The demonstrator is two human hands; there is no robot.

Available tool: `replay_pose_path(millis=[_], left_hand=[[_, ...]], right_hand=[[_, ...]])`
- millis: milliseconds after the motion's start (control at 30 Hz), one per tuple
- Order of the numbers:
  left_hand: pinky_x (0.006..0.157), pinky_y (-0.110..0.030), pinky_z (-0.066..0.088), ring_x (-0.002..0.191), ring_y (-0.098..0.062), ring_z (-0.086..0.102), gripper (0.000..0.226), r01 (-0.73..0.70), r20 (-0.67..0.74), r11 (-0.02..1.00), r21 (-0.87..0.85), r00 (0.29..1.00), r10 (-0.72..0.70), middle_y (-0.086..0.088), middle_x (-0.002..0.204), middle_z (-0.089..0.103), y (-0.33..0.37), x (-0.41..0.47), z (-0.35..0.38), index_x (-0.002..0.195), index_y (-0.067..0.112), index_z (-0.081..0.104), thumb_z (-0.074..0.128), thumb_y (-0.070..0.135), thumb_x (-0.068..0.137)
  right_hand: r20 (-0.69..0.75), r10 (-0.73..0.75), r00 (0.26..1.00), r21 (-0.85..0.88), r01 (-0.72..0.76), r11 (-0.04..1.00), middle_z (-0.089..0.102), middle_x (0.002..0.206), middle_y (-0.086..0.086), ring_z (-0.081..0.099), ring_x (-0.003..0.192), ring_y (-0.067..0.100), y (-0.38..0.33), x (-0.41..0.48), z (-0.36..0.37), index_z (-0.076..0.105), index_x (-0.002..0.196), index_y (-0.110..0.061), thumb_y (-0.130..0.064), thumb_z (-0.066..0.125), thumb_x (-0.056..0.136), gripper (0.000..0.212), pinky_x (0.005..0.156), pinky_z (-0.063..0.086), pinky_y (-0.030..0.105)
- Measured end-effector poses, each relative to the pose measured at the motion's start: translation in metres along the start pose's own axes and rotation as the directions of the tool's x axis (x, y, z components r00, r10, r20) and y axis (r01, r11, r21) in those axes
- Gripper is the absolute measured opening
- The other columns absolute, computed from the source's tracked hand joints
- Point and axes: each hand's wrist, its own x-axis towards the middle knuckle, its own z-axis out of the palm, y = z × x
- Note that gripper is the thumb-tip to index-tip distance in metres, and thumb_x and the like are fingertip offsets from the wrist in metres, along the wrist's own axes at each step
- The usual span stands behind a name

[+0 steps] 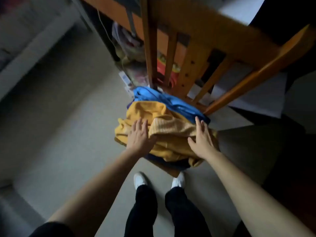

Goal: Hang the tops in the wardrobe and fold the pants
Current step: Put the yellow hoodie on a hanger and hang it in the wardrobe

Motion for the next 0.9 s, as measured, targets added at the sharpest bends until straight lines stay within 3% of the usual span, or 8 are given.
replay_pose_path(millis=[67,133,200,300,400,567,733,900], left_hand=[[0.118,-0.048,0.019,0.148,-0.031,0.010,0.091,-0.013,0.090,1.000,-0.001,0.996,0.013,-0.007,0.161,0.016,-0.002,0.025,0.033,0.155,0.019,0.010,0.056,0.055,0.086],[0.111,-0.047,0.032,0.141,-0.034,0.026,0.091,0.011,0.126,0.998,-0.067,0.992,-0.002,-0.007,0.151,0.039,-0.007,0.040,0.063,0.154,0.024,0.014,0.064,0.045,0.082],[0.093,-0.041,0.046,0.119,-0.035,0.048,0.064,0.087,0.033,0.985,-0.152,0.996,-0.083,-0.007,0.121,0.064,-0.013,0.041,0.087,0.143,0.027,0.041,0.063,0.032,0.083],[0.076,-0.039,0.051,0.092,-0.032,0.059,0.016,0.234,0.010,0.885,-0.402,0.968,-0.252,-0.006,0.090,0.070,-0.022,0.034,0.093,0.095,0.022,0.066,0.053,0.023,0.086],[0.078,-0.041,0.051,0.090,-0.029,0.062,0.018,0.266,0.097,0.786,-0.557,0.962,-0.257,-0.007,0.094,0.069,-0.031,0.013,0.077,0.095,0.012,0.063,0.048,0.021,0.096],[0.073,-0.035,0.046,0.085,-0.025,0.060,0.017,0.068,-0.008,0.842,-0.536,0.996,-0.085,-0.004,0.091,0.066,-0.025,-0.017,0.008,0.097,0.009,0.062,0.047,0.016,0.099],[0.065,-0.028,0.037,0.074,-0.017,0.054,0.018,-0.065,-0.102,0.805,-0.590,0.995,0.006,0.001,0.076,0.057,0.024,-0.042,-0.094,0.085,0.014,0.059,0.049,0.018,0.099],[0.065,-0.034,0.048,0.071,-0.016,0.056,0.024,-0.102,-0.210,0.551,-0.829,0.968,-0.137,0.001,0.074,0.060,0.060,-0.071,-0.198,0.089,0.012,0.067,0.047,0.021,0.098]], right_hand=[[0.024,0.065,0.998,0.001,-0.065,0.998,-0.011,0.165,0.005,0.007,0.152,0.030,0.017,0.024,0.028,-0.015,0.155,-0.030,-0.029,0.053,0.099,0.089,0.115,0.028,0.044],[0.059,0.105,0.993,-0.123,-0.098,0.988,-0.007,0.165,0.006,0.003,0.152,0.031,0.035,0.041,0.055,-0.020,0.154,-0.028,-0.036,0.053,0.098,0.093,0.121,0.018,0.048],[0.070,0.090,0.993,-0.330,-0.062,0.942,0.017,0.162,0.012,0.011,0.149,0.033,0.046,0.049,0.078,-0.017,0.155,-0.023,-0.045,0.053,0.095,0.094,0.121,0.006,0.050],[-0.019,0.023,1.000,-0.448,-0.029,0.893,0.050,0.143,0.010,0.039,0.133,0.033,0.043,0.049,0.092,0.024,0.153,-0.021,-0.040,0.045,0.099,0.061,0.116,0.014,0.047],[-0.034,-0.014,0.999,-0.369,0.000,0.929,0.060,0.128,0.010,0.049,0.120,0.033,0.023,0.037,0.087,0.054,0.130,-0.018,-0.032,0.037,0.101,0.036,0.105,0.028,0.044],[-0.255,-0.036,0.966,-0.035,0.028,0.999,0.049,0.110,0.022,0.050,0.100,0.036,-0.020,0.001,0.036,0.053,0.097,0.000,-0.027,0.045,0.100,0.028,0.086,0.034,0.038],[-0.502,-0.107,0.858,0.085,0.173,0.981,0.054,0.114,0.023,0.056,0.100,0.037,-0.072,-0.033,-0.073,0.052,0.109,-0.001,-0.024,0.050,0.099,0.025,0.082,0.048,0.047],[-0.602,-0.310,0.736,-0.068,0.340,0.938,0.069,0.088,-0.001,0.064,0.075,0.024,-0.107,-0.079,-0.173,0.059,0.104,-0.026,-0.051,0.053,0.089,0.029,0.055,0.040,0.027]])
